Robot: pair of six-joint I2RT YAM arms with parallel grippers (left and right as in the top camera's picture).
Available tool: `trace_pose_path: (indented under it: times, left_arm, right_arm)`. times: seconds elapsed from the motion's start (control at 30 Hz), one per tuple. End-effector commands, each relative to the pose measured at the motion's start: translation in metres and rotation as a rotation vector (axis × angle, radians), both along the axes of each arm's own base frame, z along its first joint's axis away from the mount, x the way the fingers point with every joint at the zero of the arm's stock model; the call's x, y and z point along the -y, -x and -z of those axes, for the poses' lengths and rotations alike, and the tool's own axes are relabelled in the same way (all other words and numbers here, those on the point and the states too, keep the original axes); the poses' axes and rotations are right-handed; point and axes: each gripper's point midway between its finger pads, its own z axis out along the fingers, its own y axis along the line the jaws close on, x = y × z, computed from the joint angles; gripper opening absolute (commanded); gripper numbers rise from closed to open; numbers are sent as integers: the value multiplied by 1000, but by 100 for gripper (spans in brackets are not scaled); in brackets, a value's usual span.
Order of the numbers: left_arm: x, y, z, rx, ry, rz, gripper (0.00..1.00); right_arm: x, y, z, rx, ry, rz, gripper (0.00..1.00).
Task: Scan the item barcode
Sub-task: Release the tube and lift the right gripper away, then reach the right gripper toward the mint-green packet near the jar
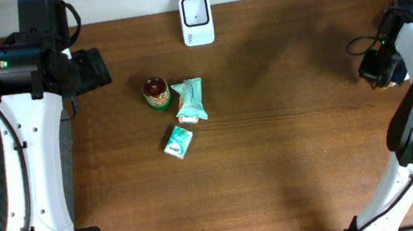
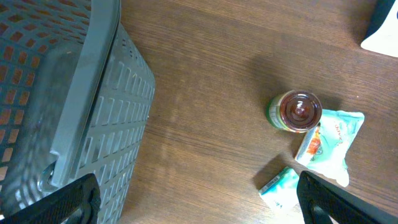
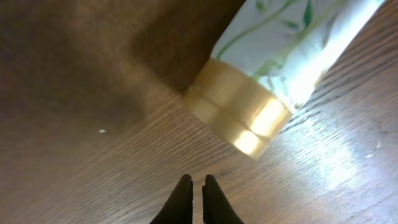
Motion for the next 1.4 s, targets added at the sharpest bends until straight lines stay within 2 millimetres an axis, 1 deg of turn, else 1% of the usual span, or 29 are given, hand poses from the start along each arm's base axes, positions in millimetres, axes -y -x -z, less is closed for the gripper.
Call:
trace_pose_path:
  times: [0.0,0.03,0.07,0.13,0.23,0.27,0.33,0.37,0.4,0.47,0.5,0.53,0.57,0.6,0.63,0.7,0.73,0.8,0.83,0.87,0.97,1.0,1.03,1.07,1.13,1.23,1.3,1.33,1.37]
  left_arm:
    - [-3,0,-5,13,-14,2,99]
    - [-3,0,-5,13,-14,2,99]
    - [-3,0,-5,12,-14,2,99]
    - [-3,0,-5,12,-14,2,99]
    - [-3,0,-5,13,-14,2,99]
    - [-3,0,-5,13,-14,2,99]
    - [-3,0,-5,13,-14,2,99]
    - [-3,0,-5,13,-14,2,99]
    - [-3,0,-5,13,-14,2,99]
    - [-3,0,-5,13,-14,2,99]
    - [-3,0,-5,13,-14,2,99]
    - [-3,0,-5,13,-14,2,99]
    - [-3,0,-5,13,-14,2,99]
    - [-3,0,-5,13,-14,2,99]
    - [-3,0,-5,13,-14,2,99]
    - [-3,0,-5,12,-14,2,99]
    - [-3,0,-5,13,-14,2,99]
    - [-3,0,-5,13,-14,2,99]
    - [-3,0,-5,12,-14,2,99]
    - [-3,0,-5,12,-14,2,99]
    - [-3,0,-5,12,-14,2,99]
    - [-3,0,-5,12,-14,2,99]
    - [-3,0,-5,12,-14,2,99]
    - [-3,0,-5,12,-14,2,99]
    - [-3,0,-5,13,-13,3,99]
    - [-3,0,-5,13,-14,2,99]
    - [-3,0,-5,13,-14,2,99]
    - [-3,0,-5,12,-14,2,99]
    - [-3,0,-5,13,-14,2,99]
  right_arm:
    - [14,7,9,-11,30,33,6]
    - [23,10,10,-12,51,49,7]
    - [37,14,10,-10,87,74,6]
    - [63,5,7,64,126,117,5]
    - [76,-12,-1,134,166,93,11]
    - [79,-19,-8,157,184,77,20]
    - [86,-30,-31,192,206,81,21]
    - [82,-35,-52,203,191,73,20]
    - [72,-39,-68,218,148,56,20]
    - [30,-52,-100,271,-5,-7,21]
    - [0,-58,-114,299,-110,-49,24]
    - [-30,-61,-124,317,-218,-88,37]
    - [-76,-61,-132,322,-374,-150,63]
    - [-103,-60,-135,316,-452,-207,73]
    - [-132,-57,-134,291,-502,-286,77]
    - [-185,-53,-129,236,-520,-427,80]
    - [-206,-53,-127,225,-527,-472,81]
    - [-262,-54,-119,215,-537,-596,83]
    - [-283,-54,-113,216,-540,-644,99]
    - [-314,-53,-103,214,-552,-657,99]
    - [-381,-53,-75,248,-579,-691,99]
    - [-401,-51,-67,266,-585,-729,99]
    - [-427,-46,-60,294,-588,-792,99]
    - [-441,-44,-52,308,-557,-815,99]
    - [-447,-43,-40,305,-422,-745,99]
    - [-463,-41,-30,308,-409,-699,100]
    - [-474,-35,-15,284,-406,-717,95]
    - [-477,-32,-5,263,-404,-724,91]
    - [-476,-31,1,252,-390,-723,84]
